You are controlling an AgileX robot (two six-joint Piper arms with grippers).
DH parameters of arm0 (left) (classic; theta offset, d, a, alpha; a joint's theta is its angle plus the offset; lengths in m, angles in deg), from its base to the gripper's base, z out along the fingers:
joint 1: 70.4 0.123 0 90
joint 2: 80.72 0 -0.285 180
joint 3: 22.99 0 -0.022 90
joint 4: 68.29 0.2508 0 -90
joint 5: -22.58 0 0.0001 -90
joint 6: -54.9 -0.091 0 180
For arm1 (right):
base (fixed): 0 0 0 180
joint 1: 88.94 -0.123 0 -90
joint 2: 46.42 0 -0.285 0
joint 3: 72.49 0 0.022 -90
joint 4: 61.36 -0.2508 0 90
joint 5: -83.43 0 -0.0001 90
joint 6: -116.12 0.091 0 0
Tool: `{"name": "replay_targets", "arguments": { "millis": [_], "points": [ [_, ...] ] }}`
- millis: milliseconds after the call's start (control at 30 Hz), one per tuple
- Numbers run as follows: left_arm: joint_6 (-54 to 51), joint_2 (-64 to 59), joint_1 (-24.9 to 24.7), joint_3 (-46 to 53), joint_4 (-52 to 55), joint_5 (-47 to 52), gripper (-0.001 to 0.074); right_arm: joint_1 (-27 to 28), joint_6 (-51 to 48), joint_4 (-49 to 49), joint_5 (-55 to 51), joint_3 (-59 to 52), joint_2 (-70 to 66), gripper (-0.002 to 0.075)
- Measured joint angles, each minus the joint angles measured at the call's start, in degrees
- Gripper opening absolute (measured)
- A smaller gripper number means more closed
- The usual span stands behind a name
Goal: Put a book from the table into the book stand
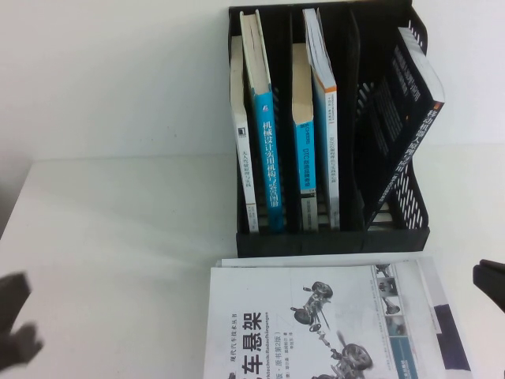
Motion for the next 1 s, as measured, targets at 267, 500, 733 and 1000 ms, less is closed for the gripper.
{"name": "replay_targets", "arguments": {
  "millis": [267,500,733,1000],
  "points": [
    [-0.1,22.0,6.0,20.7,3.4,-4.2,-0.0003,0.0,0.0,0.0,0.0,-0.1,0.0,-0.0003],
    [-0.1,32.4,6.2,26.9,5.4,-1.7,-0.0003,0.0,0.0,0.0,0.0,-0.1,0.0,-0.0003],
    [-0.1,34.8,6.2,26.5,1.8,4.5,-0.0003,0.0,0.0,0.0,-0.1,-0.1,0.0,-0.0003],
    [-0.1,34.8,6.2,26.4,0.9,4.8,-0.0003,0.0,0.0,0.0,-0.2,-0.1,0.0,-0.0003]
  ]
}}
